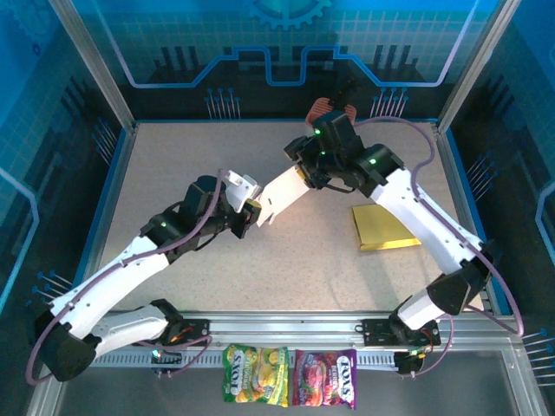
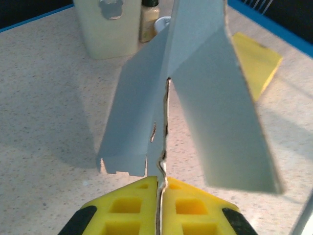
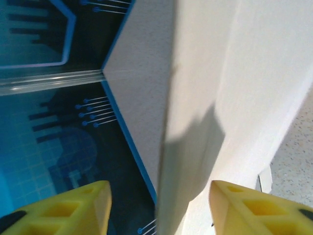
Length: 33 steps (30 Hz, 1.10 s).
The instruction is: Fold the paper box
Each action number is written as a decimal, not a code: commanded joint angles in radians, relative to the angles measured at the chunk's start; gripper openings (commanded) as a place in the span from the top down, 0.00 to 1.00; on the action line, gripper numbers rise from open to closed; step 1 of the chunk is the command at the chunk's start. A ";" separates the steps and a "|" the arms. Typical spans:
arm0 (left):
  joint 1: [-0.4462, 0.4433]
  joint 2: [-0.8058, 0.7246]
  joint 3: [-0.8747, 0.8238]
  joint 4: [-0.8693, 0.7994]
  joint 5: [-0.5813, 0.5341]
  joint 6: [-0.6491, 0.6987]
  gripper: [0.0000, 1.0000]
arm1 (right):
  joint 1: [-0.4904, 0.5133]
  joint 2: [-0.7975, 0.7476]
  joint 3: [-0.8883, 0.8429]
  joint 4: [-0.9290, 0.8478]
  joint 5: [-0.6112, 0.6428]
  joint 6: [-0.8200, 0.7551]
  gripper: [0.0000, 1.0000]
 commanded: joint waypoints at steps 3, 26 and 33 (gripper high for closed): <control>0.029 -0.038 0.067 -0.058 0.210 -0.157 0.94 | -0.009 -0.114 0.012 0.053 0.062 -0.115 0.32; 0.089 0.033 -0.035 -0.230 -0.034 -0.015 0.97 | 0.045 -0.021 -0.257 0.265 -0.060 0.042 0.38; 0.080 0.042 -0.037 -0.238 -0.042 -0.007 0.97 | 0.045 0.070 -0.246 0.327 -0.105 0.087 0.43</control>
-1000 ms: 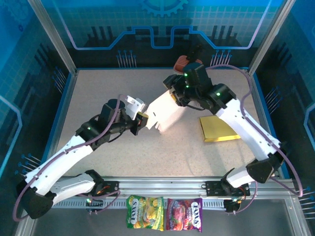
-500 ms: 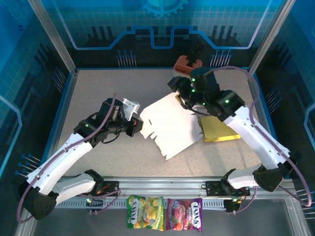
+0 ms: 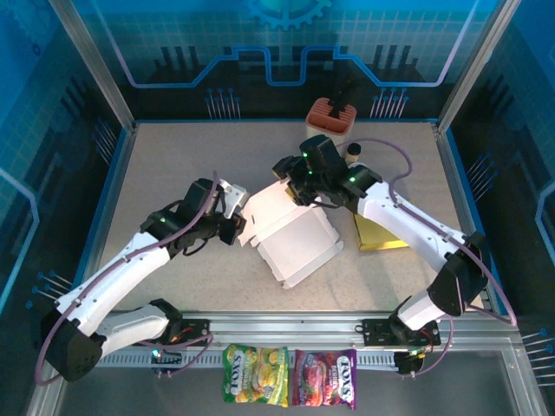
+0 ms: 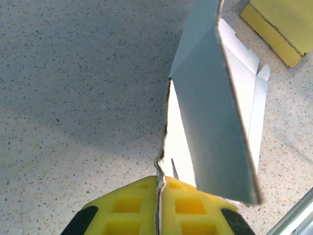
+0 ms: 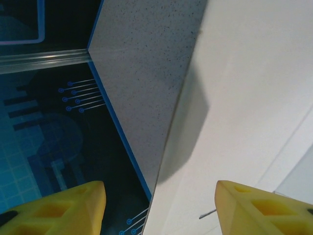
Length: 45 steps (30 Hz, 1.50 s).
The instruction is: Fold the paper box
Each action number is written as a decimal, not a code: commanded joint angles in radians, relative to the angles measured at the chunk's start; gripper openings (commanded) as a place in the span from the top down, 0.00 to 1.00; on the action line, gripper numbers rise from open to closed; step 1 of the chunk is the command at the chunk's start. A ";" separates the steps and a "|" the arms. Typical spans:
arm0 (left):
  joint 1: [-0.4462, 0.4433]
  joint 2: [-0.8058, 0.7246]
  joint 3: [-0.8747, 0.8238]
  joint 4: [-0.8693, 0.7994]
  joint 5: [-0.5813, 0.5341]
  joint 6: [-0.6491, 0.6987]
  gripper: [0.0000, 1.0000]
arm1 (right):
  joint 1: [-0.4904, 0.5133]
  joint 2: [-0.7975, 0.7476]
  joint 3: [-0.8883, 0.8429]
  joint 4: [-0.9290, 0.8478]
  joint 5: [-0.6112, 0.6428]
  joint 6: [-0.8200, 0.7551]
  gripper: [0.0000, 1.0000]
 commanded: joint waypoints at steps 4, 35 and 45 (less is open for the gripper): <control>-0.010 0.008 -0.004 -0.016 -0.021 0.035 0.96 | 0.014 0.053 0.026 0.059 -0.026 0.050 0.58; 0.173 -0.165 -0.065 0.054 0.182 -0.348 0.26 | 0.026 -0.001 -0.353 0.592 0.086 0.143 1.00; 0.297 -0.185 -0.200 0.377 0.097 -0.779 0.01 | 0.029 0.071 -0.478 0.893 0.047 0.102 1.00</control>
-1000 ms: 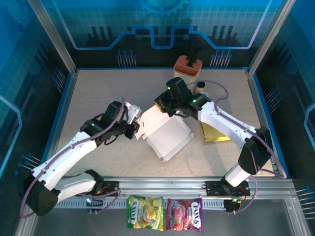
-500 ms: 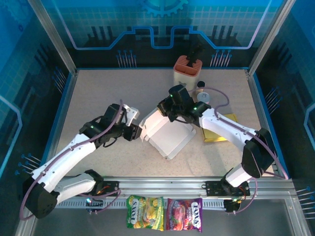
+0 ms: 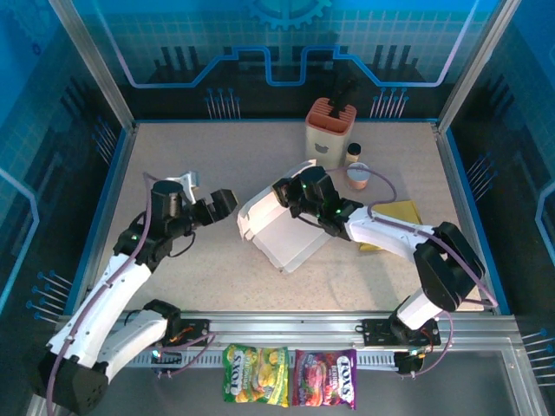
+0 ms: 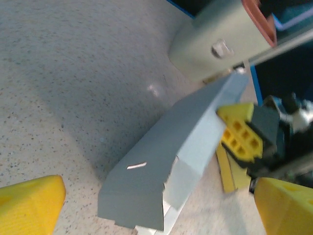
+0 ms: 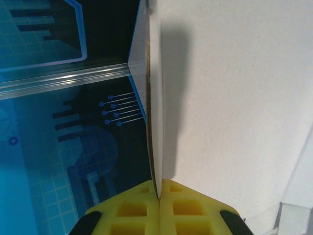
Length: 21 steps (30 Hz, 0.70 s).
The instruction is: Fold the paper box
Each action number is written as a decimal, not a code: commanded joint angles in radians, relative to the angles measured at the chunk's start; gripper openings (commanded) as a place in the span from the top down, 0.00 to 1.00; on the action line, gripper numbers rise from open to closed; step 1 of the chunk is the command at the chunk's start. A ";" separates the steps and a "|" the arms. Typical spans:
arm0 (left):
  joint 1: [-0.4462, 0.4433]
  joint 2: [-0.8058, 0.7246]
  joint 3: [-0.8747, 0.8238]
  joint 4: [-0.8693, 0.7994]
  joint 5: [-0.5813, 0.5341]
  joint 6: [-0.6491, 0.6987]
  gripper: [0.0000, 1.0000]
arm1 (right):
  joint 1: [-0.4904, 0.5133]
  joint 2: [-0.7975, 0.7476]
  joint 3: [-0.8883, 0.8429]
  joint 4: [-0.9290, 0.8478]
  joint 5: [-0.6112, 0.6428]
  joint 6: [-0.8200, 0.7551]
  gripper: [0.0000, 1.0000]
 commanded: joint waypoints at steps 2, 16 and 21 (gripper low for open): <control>0.027 0.049 -0.041 0.133 0.043 -0.146 0.07 | 0.009 0.047 -0.063 0.202 -0.026 -0.030 1.00; 0.024 0.051 -0.088 -0.199 0.065 0.186 0.73 | -0.017 0.176 -0.220 0.573 -0.153 -0.091 1.00; 0.024 0.035 -0.143 -0.186 0.085 0.265 0.79 | -0.024 0.211 -0.253 0.608 -0.177 -0.103 1.00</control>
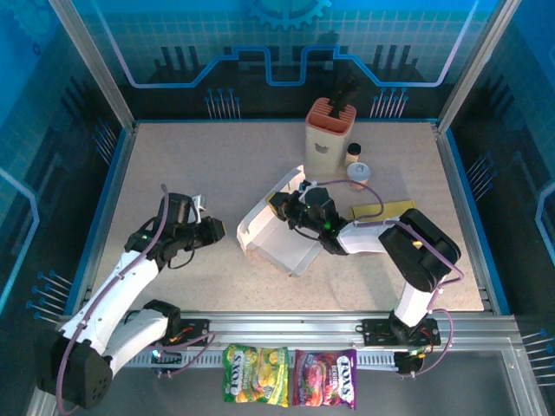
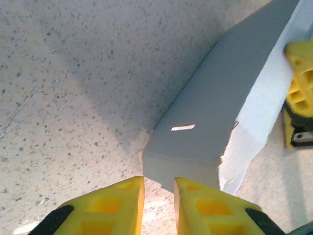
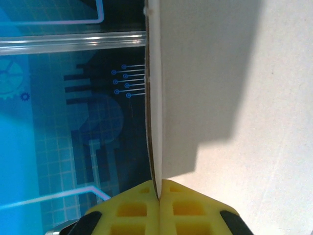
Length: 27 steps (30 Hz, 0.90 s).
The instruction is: Fold the paper box
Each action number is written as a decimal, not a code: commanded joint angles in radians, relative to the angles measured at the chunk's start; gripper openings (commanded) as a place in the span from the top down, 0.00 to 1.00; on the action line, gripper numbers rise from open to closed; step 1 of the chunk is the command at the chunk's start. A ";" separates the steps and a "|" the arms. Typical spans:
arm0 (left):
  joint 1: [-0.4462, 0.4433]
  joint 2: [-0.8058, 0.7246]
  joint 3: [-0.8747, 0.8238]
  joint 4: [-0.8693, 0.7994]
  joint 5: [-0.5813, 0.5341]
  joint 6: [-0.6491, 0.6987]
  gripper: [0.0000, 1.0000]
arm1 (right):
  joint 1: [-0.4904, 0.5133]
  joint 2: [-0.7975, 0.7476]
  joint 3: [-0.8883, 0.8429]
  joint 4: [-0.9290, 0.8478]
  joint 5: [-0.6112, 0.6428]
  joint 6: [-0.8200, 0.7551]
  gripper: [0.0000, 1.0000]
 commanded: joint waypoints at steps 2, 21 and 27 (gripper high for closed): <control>0.000 -0.007 -0.038 -0.004 0.042 0.101 0.81 | -0.014 0.048 -0.047 0.072 -0.040 -0.016 1.00; -0.140 -0.006 -0.112 0.196 0.049 0.121 0.71 | -0.022 0.042 -0.038 0.080 -0.077 -0.032 1.00; -0.161 -0.002 -0.125 0.211 0.053 0.107 0.68 | -0.018 0.046 -0.030 0.086 -0.078 -0.024 1.00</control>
